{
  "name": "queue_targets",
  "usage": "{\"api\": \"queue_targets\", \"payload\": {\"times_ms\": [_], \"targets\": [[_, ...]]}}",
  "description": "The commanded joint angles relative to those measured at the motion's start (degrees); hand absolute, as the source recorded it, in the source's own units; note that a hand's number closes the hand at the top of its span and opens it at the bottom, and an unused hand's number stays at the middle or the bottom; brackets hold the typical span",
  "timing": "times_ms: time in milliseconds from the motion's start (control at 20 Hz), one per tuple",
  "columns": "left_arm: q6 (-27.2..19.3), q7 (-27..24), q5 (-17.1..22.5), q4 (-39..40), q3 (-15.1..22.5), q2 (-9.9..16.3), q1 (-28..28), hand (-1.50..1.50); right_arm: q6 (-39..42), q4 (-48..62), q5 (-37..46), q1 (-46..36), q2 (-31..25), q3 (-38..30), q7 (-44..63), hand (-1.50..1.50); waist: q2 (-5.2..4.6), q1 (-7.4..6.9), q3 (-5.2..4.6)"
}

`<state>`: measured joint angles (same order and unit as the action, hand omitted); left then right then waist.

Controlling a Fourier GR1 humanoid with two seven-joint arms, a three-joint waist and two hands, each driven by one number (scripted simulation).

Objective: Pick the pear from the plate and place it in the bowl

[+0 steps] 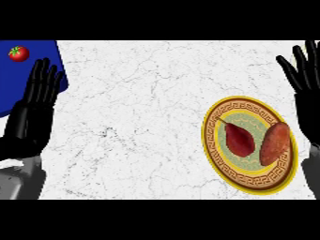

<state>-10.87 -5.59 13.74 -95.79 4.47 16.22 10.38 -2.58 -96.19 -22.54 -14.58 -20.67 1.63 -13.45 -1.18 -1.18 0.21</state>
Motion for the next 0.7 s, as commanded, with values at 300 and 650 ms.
{"api": "queue_targets", "payload": {"times_ms": [300, 650], "targets": [[7.63, 5.33, -3.38, 4.15, 9.44, 1.58, -1.91, 0.00, 0.40, 7.64, 21.55, 1.62, -19.45, 2.96, 7.85, 1.50, 0.24, 3.57, -1.77], [9.30, 10.24, -5.46, 2.22, 14.75, -1.78, -2.66, 0.00, -4.31, 17.51, 24.24, -0.64, -2.90, 11.20, 6.76, -1.50, 1.15, 0.65, -0.20]]}}
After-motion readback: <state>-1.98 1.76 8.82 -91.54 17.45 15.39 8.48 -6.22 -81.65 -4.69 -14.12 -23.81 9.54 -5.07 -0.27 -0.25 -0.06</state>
